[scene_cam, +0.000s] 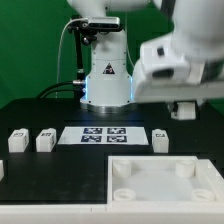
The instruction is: Assemble one leg
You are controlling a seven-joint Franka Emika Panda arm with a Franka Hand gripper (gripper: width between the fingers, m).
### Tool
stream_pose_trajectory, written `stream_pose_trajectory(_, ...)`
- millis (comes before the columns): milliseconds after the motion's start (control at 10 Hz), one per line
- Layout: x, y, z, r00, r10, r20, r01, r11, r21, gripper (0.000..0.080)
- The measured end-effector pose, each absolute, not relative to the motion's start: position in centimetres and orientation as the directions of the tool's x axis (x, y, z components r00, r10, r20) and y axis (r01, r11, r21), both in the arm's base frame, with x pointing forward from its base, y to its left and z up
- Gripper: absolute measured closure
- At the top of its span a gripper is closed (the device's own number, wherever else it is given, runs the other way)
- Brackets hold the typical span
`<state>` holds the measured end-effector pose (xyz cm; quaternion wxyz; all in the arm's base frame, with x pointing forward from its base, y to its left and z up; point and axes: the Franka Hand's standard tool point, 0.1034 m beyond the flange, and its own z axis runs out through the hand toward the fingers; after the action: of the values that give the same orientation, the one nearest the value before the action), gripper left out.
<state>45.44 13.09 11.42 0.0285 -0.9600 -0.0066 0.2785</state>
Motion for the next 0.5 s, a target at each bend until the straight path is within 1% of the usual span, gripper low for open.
stream_pose_trajectory(100, 44.5, 14.0, 12.3, 0.860, -0.003, -0.510, -0.023, -0.999, -0.033, 0.0509)
stream_pose_trajectory(400, 45.6, 14.3, 12.1, 0.968, -0.006, -0.252, -0.022, -0.998, -0.059, 0.0509)
stream_pose_trajectory(500, 46.9, 13.5, 12.1, 0.982, 0.034, -0.184, 0.020, -0.997, -0.079, 0.0509)
